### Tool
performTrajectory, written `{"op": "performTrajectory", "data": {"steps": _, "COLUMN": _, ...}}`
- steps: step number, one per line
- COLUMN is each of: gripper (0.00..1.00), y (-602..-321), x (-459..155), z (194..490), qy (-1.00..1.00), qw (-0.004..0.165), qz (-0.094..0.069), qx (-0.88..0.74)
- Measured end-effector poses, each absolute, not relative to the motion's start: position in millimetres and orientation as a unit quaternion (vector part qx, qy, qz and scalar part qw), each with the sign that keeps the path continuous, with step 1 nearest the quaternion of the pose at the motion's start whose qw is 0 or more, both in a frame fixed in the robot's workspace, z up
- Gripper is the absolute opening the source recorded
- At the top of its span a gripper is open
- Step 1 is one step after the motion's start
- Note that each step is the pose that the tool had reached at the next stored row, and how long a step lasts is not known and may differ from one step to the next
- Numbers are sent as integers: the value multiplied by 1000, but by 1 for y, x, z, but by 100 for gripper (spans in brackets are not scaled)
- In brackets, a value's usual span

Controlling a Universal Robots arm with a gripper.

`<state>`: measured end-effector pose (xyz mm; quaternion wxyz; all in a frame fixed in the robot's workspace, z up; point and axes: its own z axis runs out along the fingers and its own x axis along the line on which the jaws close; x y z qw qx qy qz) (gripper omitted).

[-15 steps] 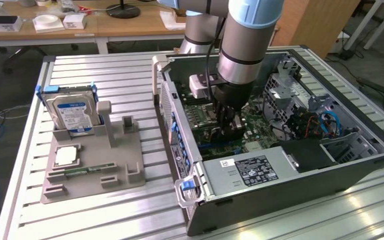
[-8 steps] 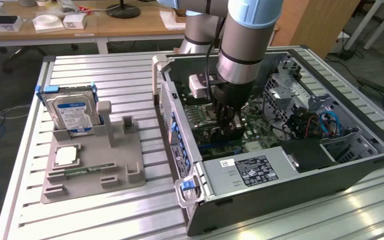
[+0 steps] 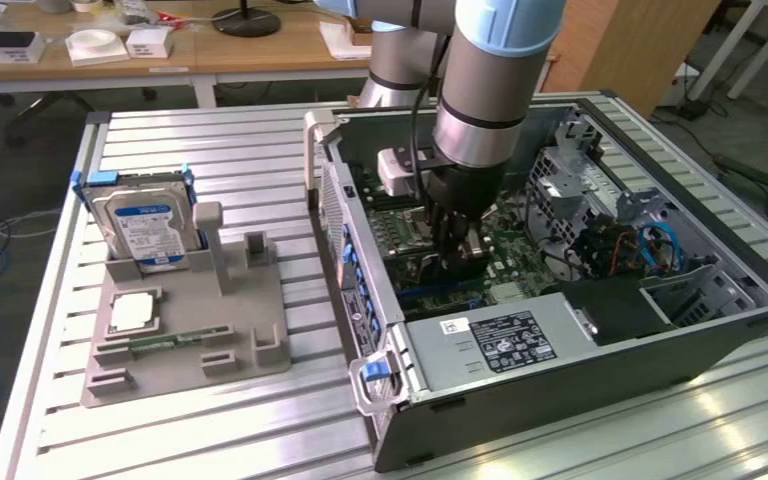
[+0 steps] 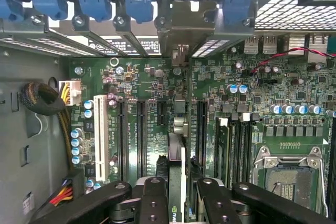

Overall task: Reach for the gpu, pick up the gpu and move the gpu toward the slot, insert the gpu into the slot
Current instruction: 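Insert the gpu into the slot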

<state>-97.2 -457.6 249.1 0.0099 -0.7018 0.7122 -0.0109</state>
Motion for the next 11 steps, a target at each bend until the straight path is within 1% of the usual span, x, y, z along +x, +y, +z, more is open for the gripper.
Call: {"op": "performTrajectory", "data": {"steps": 11, "gripper": 26, "y": -456, "x": -98, "z": 249, "qy": 712, "qw": 10, "qz": -11, "qx": -702}}
